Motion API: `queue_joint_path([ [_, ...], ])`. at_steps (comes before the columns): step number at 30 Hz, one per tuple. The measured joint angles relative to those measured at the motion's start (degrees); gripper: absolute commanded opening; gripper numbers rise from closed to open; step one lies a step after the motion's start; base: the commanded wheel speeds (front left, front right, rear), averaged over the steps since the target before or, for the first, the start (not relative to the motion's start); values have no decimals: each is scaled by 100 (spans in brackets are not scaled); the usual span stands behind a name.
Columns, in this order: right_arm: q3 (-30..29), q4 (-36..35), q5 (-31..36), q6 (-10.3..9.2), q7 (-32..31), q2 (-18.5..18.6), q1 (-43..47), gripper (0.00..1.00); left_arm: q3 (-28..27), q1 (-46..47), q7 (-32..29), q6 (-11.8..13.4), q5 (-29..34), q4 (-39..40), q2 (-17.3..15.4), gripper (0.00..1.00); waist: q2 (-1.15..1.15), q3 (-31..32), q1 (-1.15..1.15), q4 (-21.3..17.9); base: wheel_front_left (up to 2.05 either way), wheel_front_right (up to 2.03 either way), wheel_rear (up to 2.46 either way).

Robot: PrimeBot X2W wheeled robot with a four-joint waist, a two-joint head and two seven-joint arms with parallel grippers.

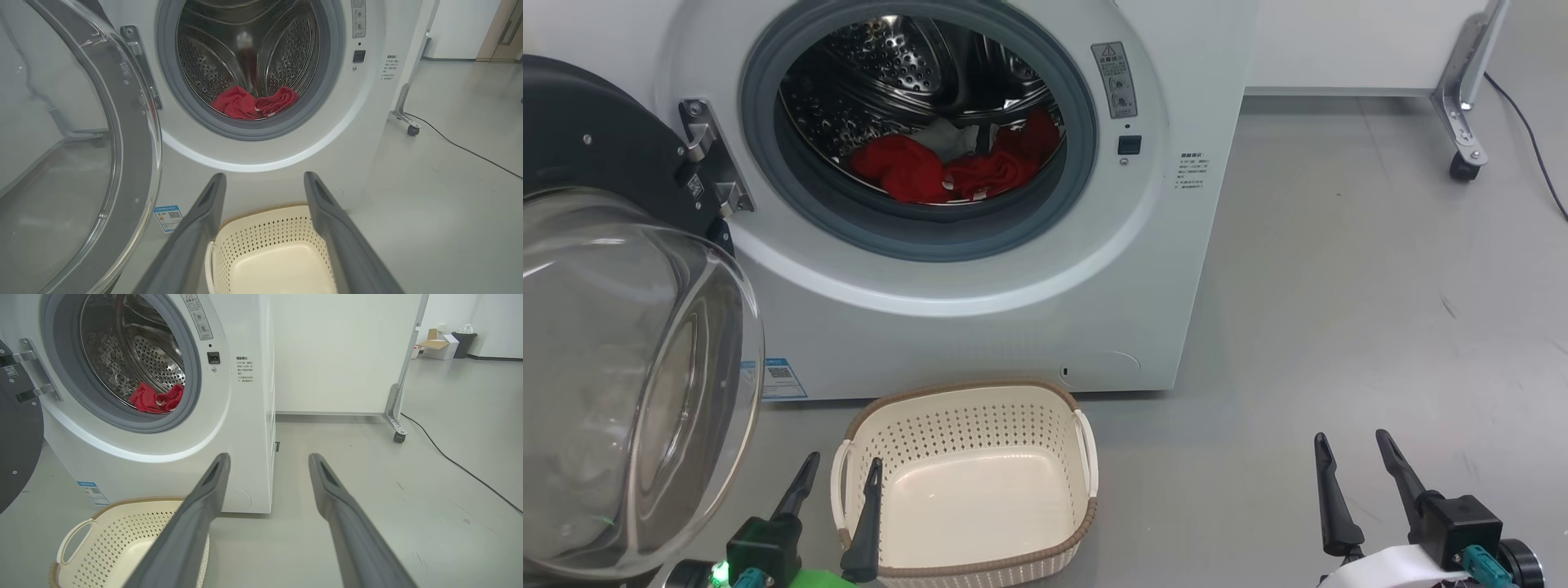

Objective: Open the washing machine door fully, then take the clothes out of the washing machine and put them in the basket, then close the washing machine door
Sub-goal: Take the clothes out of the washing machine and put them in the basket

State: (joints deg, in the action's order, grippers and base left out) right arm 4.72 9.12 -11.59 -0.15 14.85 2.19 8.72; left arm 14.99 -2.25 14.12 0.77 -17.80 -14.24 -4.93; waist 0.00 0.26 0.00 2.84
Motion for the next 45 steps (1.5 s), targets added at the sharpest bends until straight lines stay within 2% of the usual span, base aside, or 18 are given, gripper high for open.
queue_joint_path([
  [18,22,14,0,2,0,0,0,100,-4,2,0,0,33,-1,0,100,0,-7,0,-17,64,-64,0],
  [38,66,22,0,4,0,0,0,100,3,5,0,0,33,-5,1,100,0,-34,0,-19,4,-4,0],
  [45,109,-44,1,5,0,0,-9,100,53,114,-53,-16,32,22,3,100,0,-225,0,-15,0,0,0],
])
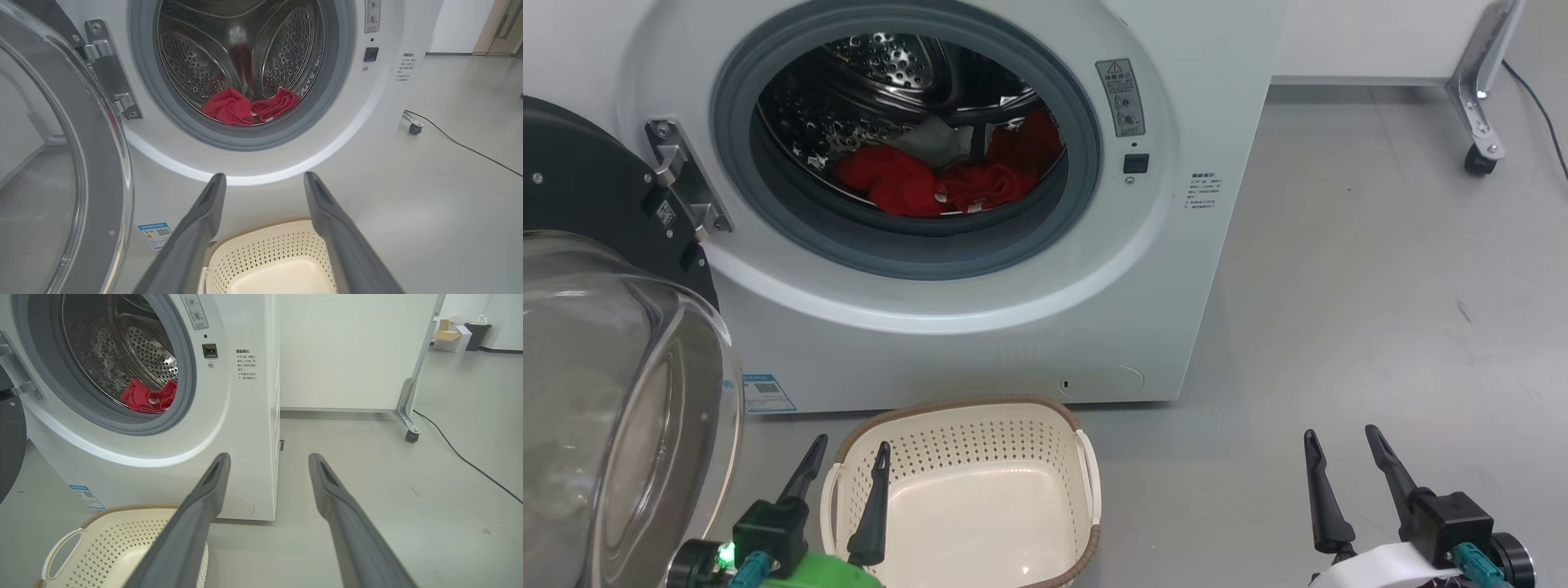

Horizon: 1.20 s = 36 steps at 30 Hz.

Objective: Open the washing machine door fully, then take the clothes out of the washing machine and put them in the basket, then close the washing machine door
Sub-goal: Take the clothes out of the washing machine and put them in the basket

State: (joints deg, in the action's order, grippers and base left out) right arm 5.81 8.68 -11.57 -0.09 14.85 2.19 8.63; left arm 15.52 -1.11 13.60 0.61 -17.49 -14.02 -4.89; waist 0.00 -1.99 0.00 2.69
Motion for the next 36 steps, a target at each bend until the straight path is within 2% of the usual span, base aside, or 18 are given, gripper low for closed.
queue_joint_path([
  [7,89,-112,11,54,0,2,-191,100,93,376,-76,-101,-56,1,40,100,0,-353,0,-19,0,0,0],
  [13,131,-205,38,74,0,5,-425,100,171,779,-385,-252,-197,-248,86,100,0,-748,0,-75,0,0,0],
  [18,212,-253,63,149,0,8,-616,100,242,1240,-789,-405,-343,-573,123,100,0,-1117,0,-149,0,0,0],
  [22,269,-301,63,156,0,11,-777,100,283,1616,-1274,-502,-623,-873,177,100,0,-1424,0,-228,0,0,0],
  [27,302,-377,59,174,1,13,-1026,100,290,2290,-1796,-580,-686,-1078,170,100,0,-1813,0,-350,0,0,0],
  [36,398,-502,-88,171,1,21,-1508,100,255,3867,-2702,-693,-691,-1090,-250,100,0,-2523,0,-599,0,0,0],
])
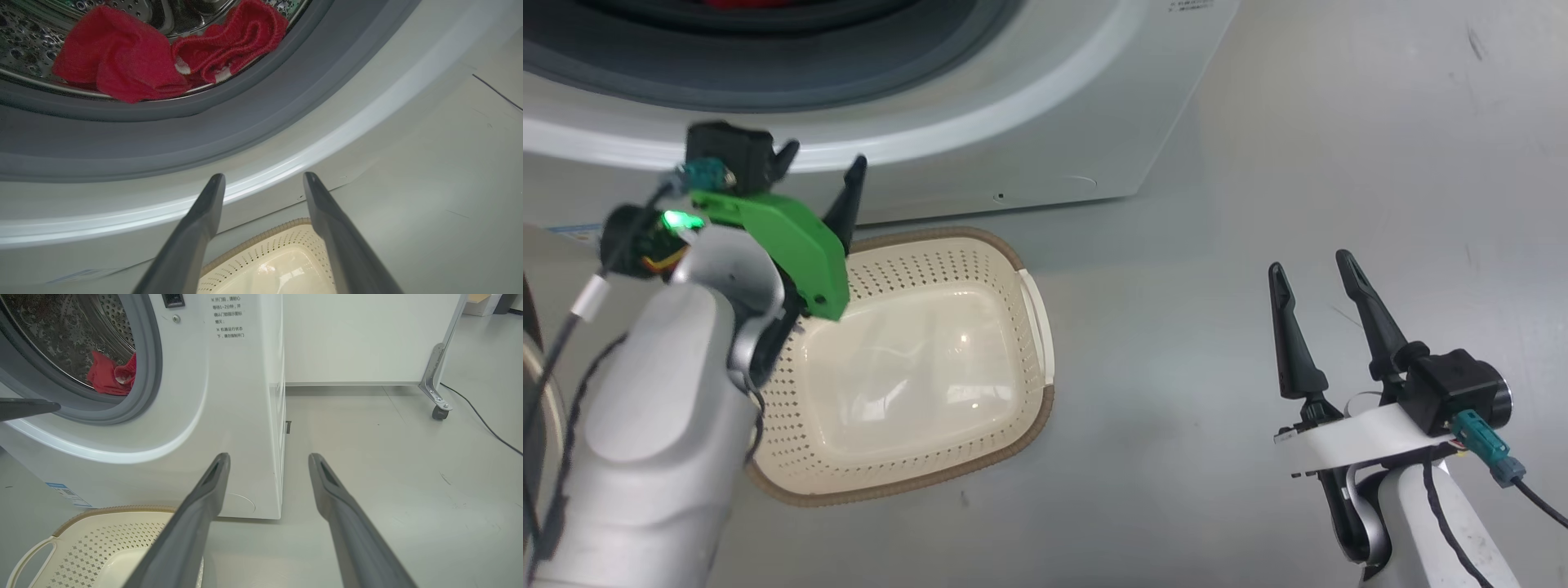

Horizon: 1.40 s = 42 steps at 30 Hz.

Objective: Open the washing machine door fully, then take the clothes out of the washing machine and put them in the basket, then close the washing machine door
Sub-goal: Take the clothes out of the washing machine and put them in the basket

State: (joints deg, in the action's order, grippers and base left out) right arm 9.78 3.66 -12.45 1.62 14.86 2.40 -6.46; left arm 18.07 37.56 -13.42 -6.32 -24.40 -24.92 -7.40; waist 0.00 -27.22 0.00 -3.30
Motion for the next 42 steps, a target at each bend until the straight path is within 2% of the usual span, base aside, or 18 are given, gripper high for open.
queue_joint_path([
  [7,164,1,-223,-26,0,9,-288,100,-92,1003,-367,-16,19,19,-403,100,0,-425,1,-248,0,0,0],
  [12,250,4,-346,-59,0,15,-421,100,-102,1591,-692,-56,18,-27,-553,100,0,-634,0,-446,0,0,0],
  [21,512,0,-669,-130,0,16,-660,100,-138,2412,-1201,-62,-96,-154,-1000,100,0,-957,0,-825,0,0,0],
  [27,646,2,-829,-179,0,14,-802,100,-112,2724,-1512,-63,-180,-315,-1300,100,0,-1144,1,-1073,0,0,0],
  [33,721,13,-876,-230,0,15,-885,100,30,2808,-1662,-65,-232,-472,-1407,100,0,-1279,0,-1269,0,0,0],
  [41,795,1,-975,-240,0,13,-998,100,63,3037,-1786,-80,-233,-648,-1729,100,0,-1394,0,-1452,0,0,0],
  [42,794,-1,-975,-286,0,13,-1002,100,66,3061,-1784,-80,-233,-680,-1739,100,0,-1408,0,-1470,0,0,0],
])
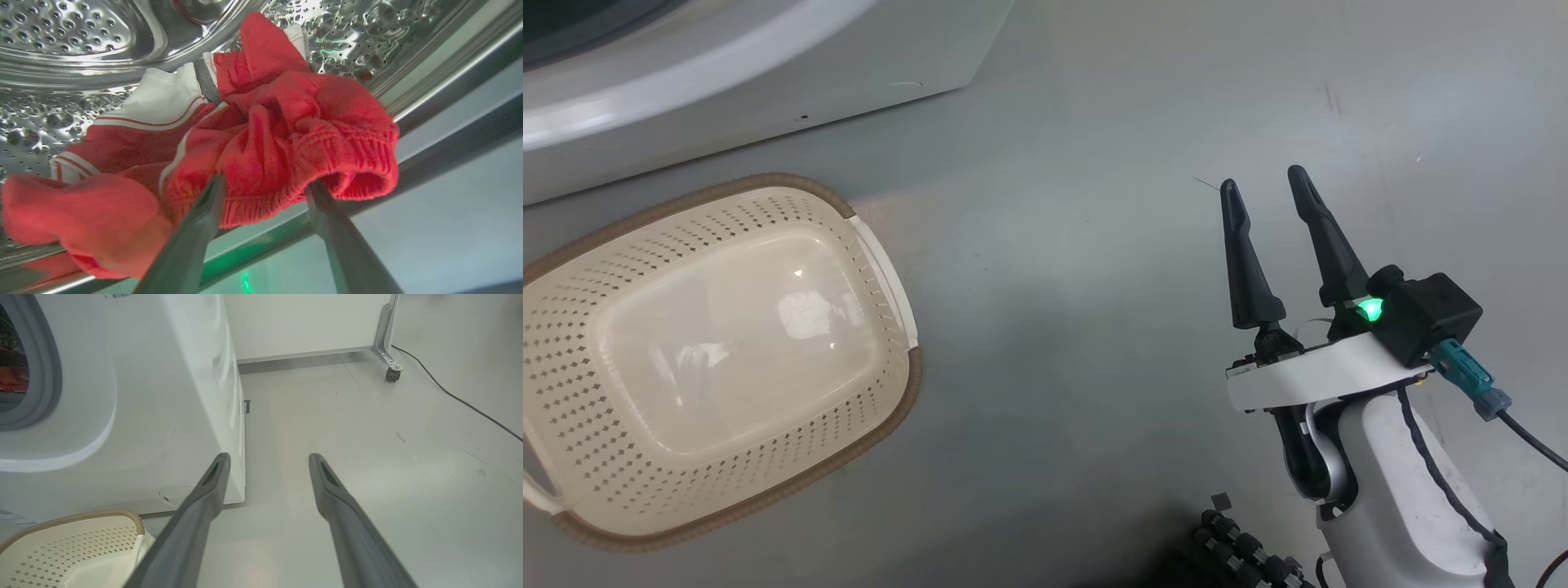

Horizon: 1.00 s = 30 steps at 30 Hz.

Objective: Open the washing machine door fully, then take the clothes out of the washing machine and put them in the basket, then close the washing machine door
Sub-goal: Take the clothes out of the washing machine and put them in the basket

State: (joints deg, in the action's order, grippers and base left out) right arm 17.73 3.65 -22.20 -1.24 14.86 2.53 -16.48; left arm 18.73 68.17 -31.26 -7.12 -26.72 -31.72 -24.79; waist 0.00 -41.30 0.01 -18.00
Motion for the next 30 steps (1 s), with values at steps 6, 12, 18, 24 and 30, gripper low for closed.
queue_joint_path([
  [6,4,-1,-5,-47,0,-1,-39,100,14,12,8,0,-33,-162,-34,0,0,-57,0,-60,0,0,0],
  [12,1,-2,-16,-88,0,0,-69,100,12,27,171,0,-33,-256,-90,0,0,-73,0,-69,0,0,0],
  [18,-101,10,14,-99,0,-1,-70,100,91,25,599,0,-54,-254,-25,0,0,-36,0,13,0,0,0],
  [24,-180,52,130,-100,0,0,-68,100,57,-59,1236,0,-110,-152,112,0,0,54,-1,171,0,0,0],
  [30,-255,122,237,-93,0,0,-59,100,-47,-579,2097,0,-214,-41,354,0,0,217,-1,339,0,0,0],
])
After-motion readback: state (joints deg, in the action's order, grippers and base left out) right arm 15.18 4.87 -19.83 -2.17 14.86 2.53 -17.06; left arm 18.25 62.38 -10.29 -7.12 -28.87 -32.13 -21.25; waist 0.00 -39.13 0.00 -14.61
